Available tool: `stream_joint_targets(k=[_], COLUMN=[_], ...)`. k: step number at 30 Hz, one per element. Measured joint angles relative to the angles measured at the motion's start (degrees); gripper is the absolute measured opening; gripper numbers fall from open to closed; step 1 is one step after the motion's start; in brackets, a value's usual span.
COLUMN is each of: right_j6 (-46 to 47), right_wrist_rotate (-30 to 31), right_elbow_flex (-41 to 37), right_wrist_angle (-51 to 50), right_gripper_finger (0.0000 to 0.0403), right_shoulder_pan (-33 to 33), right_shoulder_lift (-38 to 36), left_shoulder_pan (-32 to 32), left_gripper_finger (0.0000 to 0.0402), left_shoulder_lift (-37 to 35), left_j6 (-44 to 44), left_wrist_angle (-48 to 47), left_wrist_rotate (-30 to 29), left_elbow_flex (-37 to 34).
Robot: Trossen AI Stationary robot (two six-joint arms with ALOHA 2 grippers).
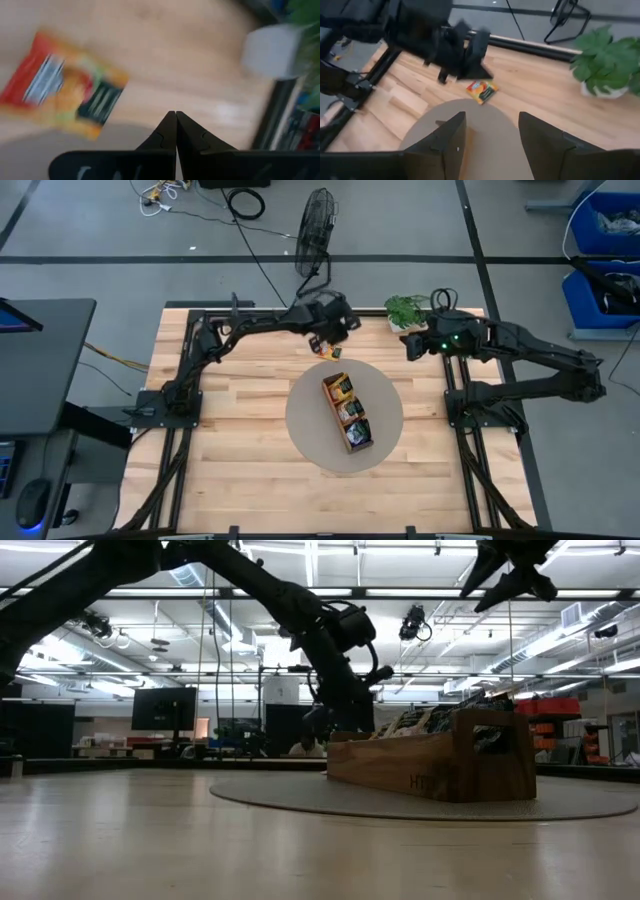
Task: Pick & Place Tea
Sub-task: Put the orange tea bag into the left section of the wooden organizer
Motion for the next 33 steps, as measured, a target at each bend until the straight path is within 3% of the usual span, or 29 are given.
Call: stream_joint_targets(k=[10, 17, 23, 28, 33], right_j6=[-7.84, -9.67, -12.86, -12.91, -12.92], right_wrist_rotate=[-3.15, -5.0, -4.92, -5.04, -5.05], right_elbow_flex=[0.0, 0.0, 0.0, 0.0, 0.0], right_wrist_angle=[-1.28, -2.18, -2.15, -2.11, -1.08], right_gripper_finger=[0.019, 0.019, 0.019, 0.019, 0.019], right_shoulder_pan=[-2.9, -3.18, -3.51, -4.71, -5.73], right_shoulder_lift=[-0.61, -0.59, -0.59, -0.57, -0.57], left_shoulder_pan=[-1.46, -0.67, -0.66, -0.44, -0.72], left_gripper_finger=[0.0001, 0.0001, 0.0001, 0.0001, 0.0001], left_shoulder_lift=[1.61, 1.99, 1.99, 1.64, 1.6], left_j6=[-9.9, -7.33, -4.8, -0.8, 4.15], left_wrist_angle=[1.66, -7.54, -7.21, -19.46, -21.46], left_wrist_rotate=[-1.0, -3.65, -4.53, -5.03, -5.31], left_elbow_flex=[-5.04, -5.13, -5.07, -4.85, -4.85])
